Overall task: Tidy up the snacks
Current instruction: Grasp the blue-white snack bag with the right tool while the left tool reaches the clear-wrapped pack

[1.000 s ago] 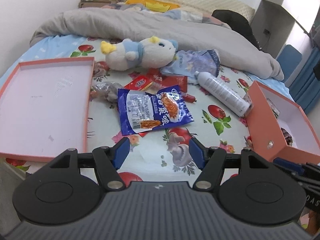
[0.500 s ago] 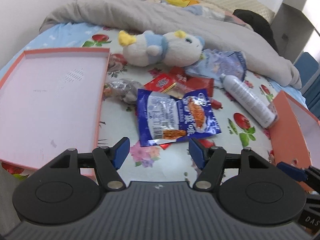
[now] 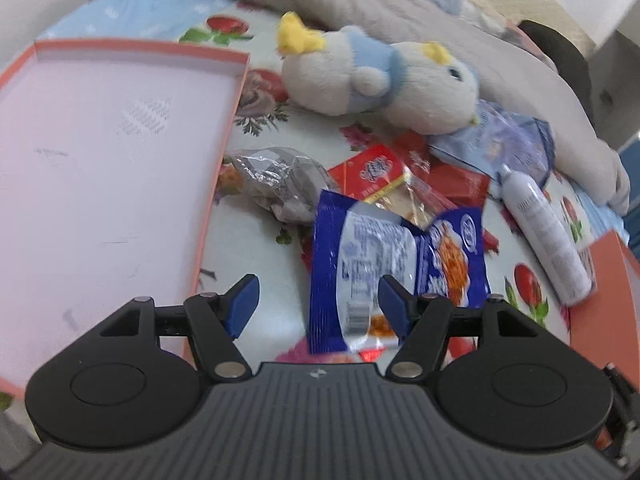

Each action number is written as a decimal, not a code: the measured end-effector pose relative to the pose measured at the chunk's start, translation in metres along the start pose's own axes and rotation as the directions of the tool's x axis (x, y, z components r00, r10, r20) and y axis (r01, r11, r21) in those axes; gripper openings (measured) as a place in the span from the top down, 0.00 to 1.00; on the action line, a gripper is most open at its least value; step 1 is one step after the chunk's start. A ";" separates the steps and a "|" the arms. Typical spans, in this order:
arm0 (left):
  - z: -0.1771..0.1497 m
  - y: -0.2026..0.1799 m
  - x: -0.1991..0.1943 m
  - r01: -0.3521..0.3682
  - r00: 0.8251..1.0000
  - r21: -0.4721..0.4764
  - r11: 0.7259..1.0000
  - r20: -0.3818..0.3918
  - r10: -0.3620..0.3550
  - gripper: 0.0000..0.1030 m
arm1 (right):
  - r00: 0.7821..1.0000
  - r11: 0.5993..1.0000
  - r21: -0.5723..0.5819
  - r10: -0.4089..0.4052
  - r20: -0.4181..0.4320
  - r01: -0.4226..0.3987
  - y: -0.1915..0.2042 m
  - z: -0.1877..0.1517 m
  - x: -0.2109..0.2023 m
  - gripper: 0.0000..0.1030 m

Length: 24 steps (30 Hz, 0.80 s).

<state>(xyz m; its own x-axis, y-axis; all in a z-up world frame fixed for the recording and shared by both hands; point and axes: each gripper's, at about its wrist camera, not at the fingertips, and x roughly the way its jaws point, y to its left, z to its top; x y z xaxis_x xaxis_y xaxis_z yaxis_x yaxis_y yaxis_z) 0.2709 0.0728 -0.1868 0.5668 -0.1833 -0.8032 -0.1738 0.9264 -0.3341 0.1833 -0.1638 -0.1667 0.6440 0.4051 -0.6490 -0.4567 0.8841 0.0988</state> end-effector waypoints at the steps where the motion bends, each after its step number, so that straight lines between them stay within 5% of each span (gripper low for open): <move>1: 0.004 0.002 0.007 0.004 1.000 -0.018 1.000 -0.009 -0.004 0.31 | 1.000 1.000 -0.006 0.000 -0.009 0.000 0.000 0.002 0.008 0.13; 13: 0.042 0.003 0.055 -0.025 0.996 -0.199 0.980 -0.090 0.007 0.20 | 0.999 0.989 -0.140 0.043 -0.021 -0.045 -0.009 0.020 0.077 0.13; 24: 0.051 0.004 0.057 -0.026 0.997 -0.267 0.963 -0.071 0.008 0.17 | 0.997 0.965 -0.253 0.054 -0.050 -0.065 -0.007 0.012 0.106 0.11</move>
<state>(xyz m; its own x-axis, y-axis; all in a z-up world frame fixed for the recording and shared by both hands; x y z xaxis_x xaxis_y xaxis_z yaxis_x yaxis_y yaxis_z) 0.3439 0.0824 -0.2090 0.5069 -0.1990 -0.8387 -0.3975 0.8094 -0.4323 0.2619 -0.1240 -0.2273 0.5867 0.4397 -0.6800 -0.6378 0.7684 -0.0534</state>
